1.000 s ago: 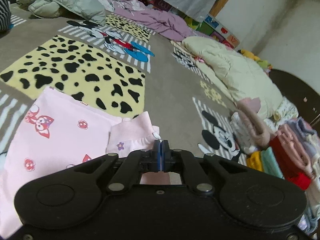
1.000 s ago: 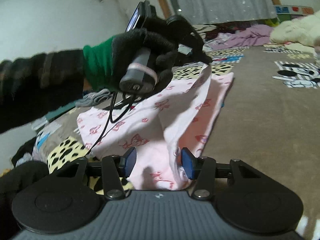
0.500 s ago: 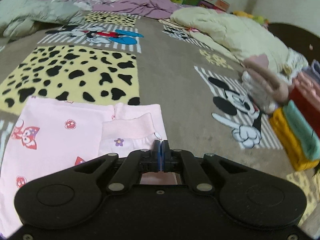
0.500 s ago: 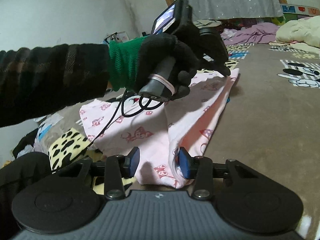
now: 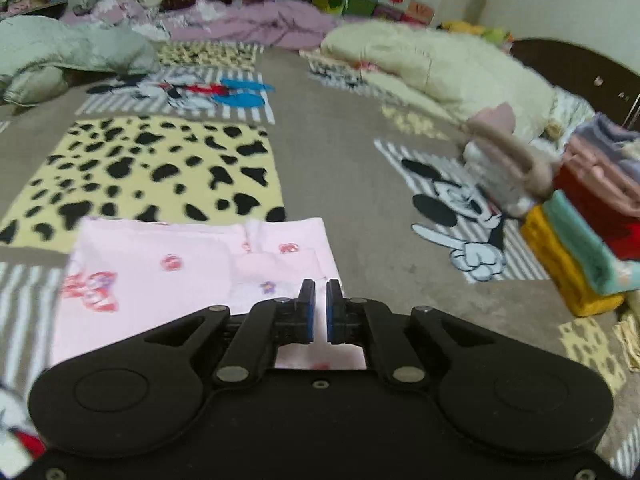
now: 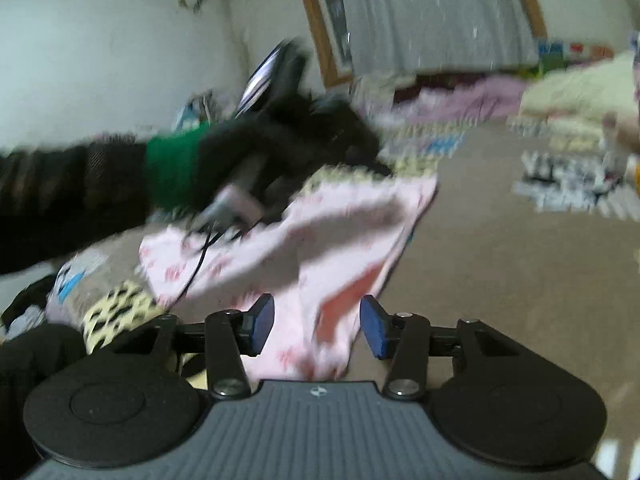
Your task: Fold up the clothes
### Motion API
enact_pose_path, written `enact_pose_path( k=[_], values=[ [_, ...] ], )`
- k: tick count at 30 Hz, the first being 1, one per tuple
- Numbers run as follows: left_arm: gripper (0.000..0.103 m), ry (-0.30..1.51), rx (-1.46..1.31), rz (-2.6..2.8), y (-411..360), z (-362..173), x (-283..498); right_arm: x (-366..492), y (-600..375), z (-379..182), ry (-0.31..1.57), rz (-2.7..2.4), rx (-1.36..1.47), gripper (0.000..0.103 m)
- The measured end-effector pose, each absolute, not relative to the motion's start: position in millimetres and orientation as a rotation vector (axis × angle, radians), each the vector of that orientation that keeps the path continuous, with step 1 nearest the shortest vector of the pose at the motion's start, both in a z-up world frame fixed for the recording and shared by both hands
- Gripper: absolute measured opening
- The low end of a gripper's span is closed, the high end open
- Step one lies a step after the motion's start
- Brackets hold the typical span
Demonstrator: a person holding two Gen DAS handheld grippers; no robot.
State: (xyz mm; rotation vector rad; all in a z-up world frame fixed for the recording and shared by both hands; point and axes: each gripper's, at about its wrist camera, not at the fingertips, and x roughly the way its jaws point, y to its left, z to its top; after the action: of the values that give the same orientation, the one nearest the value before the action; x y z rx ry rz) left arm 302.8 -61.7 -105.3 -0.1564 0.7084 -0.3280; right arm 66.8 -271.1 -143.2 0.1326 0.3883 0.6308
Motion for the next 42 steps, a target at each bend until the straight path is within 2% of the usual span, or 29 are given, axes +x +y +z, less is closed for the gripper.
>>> enact_pose_path(
  k=[5,8,12,17,23,28,30,33,38,40,42],
  values=[
    [0.002,0.716,-0.118,-0.368,-52.8,-115.2,258.0,78.7,-240.7,-144.6,0.311,0.673,0.057,0.045],
    [0.002,0.755,-0.103,-0.393,-56.7,-132.6,247.7,97.2,-222.7,-166.7,0.516,0.702,0.006,0.043],
    [0.002,0.809,-0.058,-0.413,-63.7,-153.7,260.2,98.7,-226.7,-167.3,0.555,0.693,0.005,0.043],
    [0.002,0.774,-0.060,-0.418,-67.3,-129.4,277.9,85.1,-237.1,-156.7,0.447,0.716,0.036,0.043],
    [0.002,0.814,-0.060,-0.349,-82.8,-140.8,328.8,98.5,-229.8,-168.3,0.570,0.716,0.007,0.047],
    [0.005,0.871,-0.067,-0.331,-84.7,-142.3,349.0,93.7,-230.1,-165.3,0.538,0.708,0.024,0.046],
    [0.010,0.804,-0.079,-0.320,-78.4,-130.5,335.6,87.4,-233.0,-161.3,0.500,0.733,0.041,0.045],
    [0.027,0.766,-0.175,-0.290,-55.7,-124.3,307.3,96.4,-227.4,-171.7,0.594,0.724,0.005,0.048],
    [0.031,0.727,-0.366,-0.216,-4.5,-119.5,239.0,86.0,-227.1,-166.2,0.546,0.706,-0.029,0.048],
    [0.042,0.715,-0.421,-0.182,17.5,-117.4,210.1,81.1,-233.3,-162.7,0.525,0.692,-0.010,0.048],
    [0.044,0.704,-0.472,-0.149,39.4,-116.3,183.2,78.7,-242.9,-160.8,0.530,0.676,0.020,0.048]
  ],
)
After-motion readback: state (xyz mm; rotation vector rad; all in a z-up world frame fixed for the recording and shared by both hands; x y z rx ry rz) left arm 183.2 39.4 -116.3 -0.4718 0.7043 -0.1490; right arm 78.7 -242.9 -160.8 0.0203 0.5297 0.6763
